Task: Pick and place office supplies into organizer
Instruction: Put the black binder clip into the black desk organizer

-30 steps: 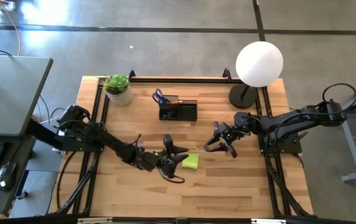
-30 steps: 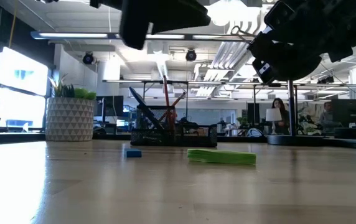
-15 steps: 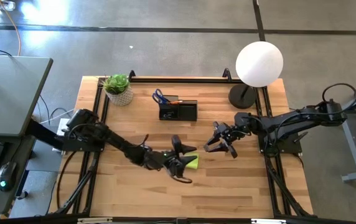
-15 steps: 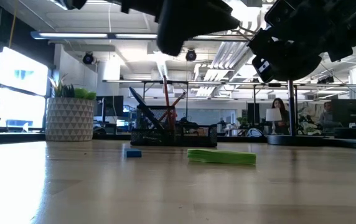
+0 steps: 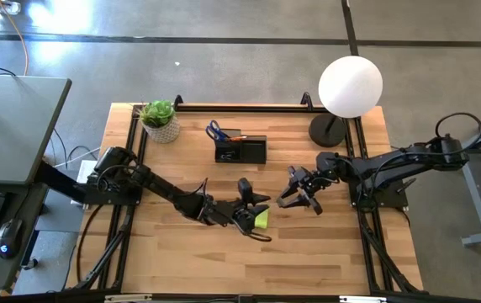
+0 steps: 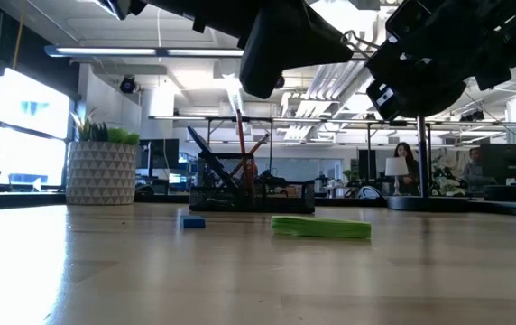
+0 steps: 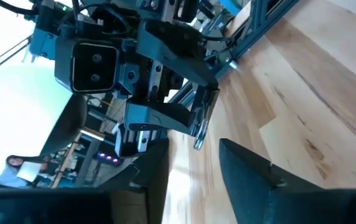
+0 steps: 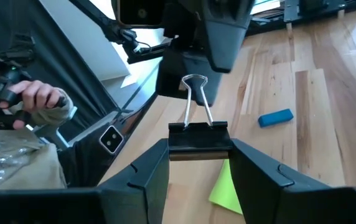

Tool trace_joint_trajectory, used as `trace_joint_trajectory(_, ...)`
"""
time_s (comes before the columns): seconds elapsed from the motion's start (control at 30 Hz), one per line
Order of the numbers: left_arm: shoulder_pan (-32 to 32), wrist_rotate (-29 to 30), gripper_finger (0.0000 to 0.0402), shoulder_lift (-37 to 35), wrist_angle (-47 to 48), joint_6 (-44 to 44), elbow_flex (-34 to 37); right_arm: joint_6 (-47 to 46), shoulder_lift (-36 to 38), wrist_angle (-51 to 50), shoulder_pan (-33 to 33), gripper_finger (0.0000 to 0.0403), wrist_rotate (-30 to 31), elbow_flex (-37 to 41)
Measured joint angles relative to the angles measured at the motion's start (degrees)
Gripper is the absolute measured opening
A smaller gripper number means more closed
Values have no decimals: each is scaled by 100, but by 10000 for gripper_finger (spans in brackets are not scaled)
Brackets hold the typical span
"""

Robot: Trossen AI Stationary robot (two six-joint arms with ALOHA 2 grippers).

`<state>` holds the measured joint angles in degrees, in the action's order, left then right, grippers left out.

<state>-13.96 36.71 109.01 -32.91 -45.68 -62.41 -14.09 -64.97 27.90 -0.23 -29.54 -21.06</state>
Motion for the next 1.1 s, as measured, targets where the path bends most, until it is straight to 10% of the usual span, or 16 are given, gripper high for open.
trace_joint_trajectory(0.57,9,-566,7,0,-26,258,0,96,2,-111,-9,146,-54,0)
trace_joint_trajectory(1.1,-173,945,2,-21,-12,355,0,605,-3,-505,-15,182,641,2)
